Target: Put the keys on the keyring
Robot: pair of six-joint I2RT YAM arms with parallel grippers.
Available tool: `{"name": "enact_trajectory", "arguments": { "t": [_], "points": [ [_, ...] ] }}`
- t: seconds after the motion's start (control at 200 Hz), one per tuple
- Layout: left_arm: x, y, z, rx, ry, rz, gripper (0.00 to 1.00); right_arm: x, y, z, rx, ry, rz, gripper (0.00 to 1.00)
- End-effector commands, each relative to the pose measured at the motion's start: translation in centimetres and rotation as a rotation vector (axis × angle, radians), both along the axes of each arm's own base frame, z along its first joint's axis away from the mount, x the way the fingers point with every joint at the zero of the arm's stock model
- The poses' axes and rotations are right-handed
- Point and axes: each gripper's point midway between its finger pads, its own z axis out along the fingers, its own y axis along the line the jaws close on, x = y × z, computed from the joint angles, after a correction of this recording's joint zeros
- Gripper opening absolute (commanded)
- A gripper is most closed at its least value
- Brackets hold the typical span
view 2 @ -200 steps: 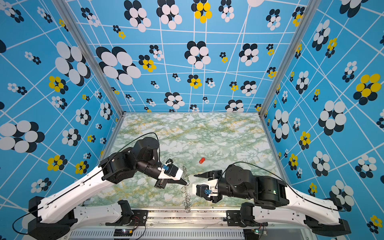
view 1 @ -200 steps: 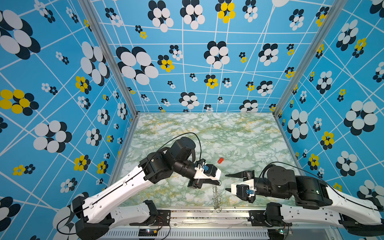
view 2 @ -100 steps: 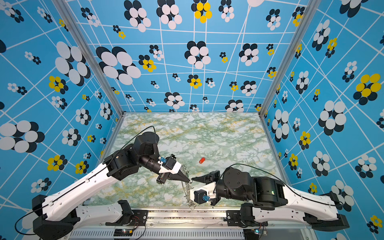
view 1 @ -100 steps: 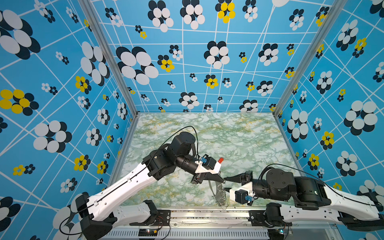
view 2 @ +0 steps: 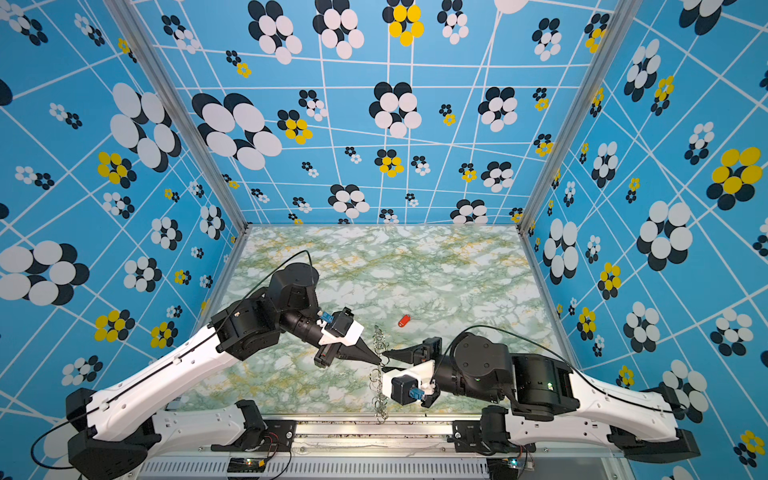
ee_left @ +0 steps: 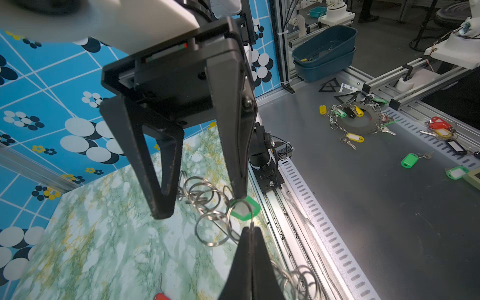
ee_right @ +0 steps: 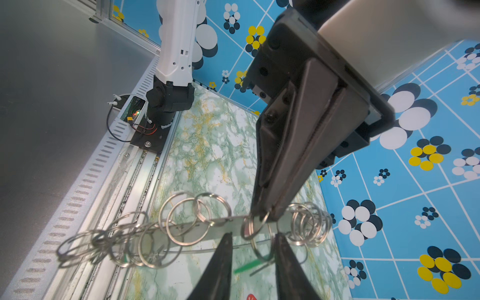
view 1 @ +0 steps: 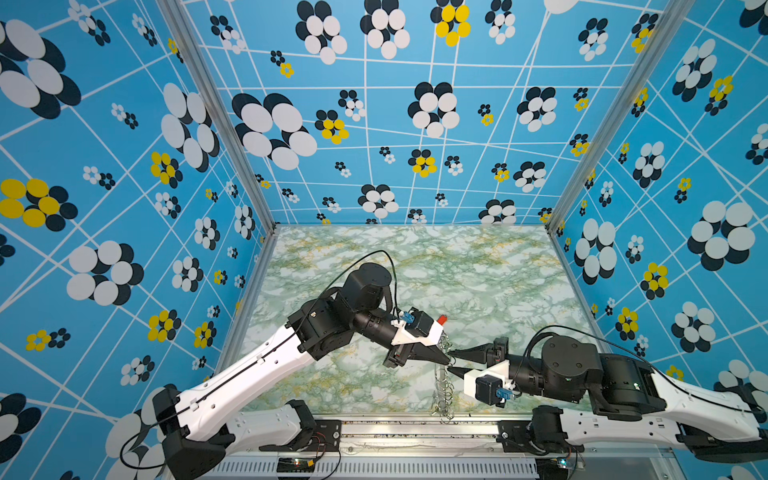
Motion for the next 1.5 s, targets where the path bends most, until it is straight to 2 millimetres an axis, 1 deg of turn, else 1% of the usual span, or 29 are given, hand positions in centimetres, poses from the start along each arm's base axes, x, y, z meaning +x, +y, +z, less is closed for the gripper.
{"name": "enact_trajectory", "arguments": {
  "t": [0.0, 0.13, 0.295, 0.54, 0.86, 1.065, 1.269, 1.409, 1.494],
  "points": [
    [-0.2, 0.1, 0.6, -0.030, 0.005, -0.022, 0.00, -0.7, 0.2, 1.6, 0.047, 0.015, 0.030, 0.24],
    [-0.3, 0.1, 0.4, -0.023, 0.010, -0.020, 0.00, -0.7, 0.2, 2.1, 0.065, 0.030, 0.029, 0.16],
    [-0.3, 0.2, 0.2, -0.016, 0.013, -0.014, 0.00, -0.5, 0.0, 2.7, 0.088, 0.066, 0.002, 0.09],
    [-0.6, 0.4, 0.3, -0.007, -0.004, -0.003, 0.00, 0.3, -0.2, 2.6, 0.076, 0.129, -0.071, 0.00],
    [-1.3, 0.7, -0.5, 0.031, -0.079, 0.012, 0.00, 2.0, -1.0, 1.7, 0.060, 0.249, -0.227, 0.00],
    [-1.4, 1.0, -0.4, 0.024, -0.119, 0.032, 0.00, 2.1, -1.5, 1.0, 0.054, 0.313, -0.267, 0.00],
    [-1.4, 1.5, 0.3, -0.019, -0.158, 0.060, 0.00, 2.2, -1.7, 0.2, 0.044, 0.350, -0.294, 0.00],
    [-1.8, 1.5, 0.2, -0.011, -0.158, 0.051, 0.00, 3.4, -1.9, 0.0, 0.064, 0.404, -0.362, 0.00],
    [-1.9, 1.5, -0.1, -0.001, -0.161, 0.050, 0.00, 4.7, -2.5, -0.3, 0.082, 0.461, -0.442, 0.00]
  ]
}}
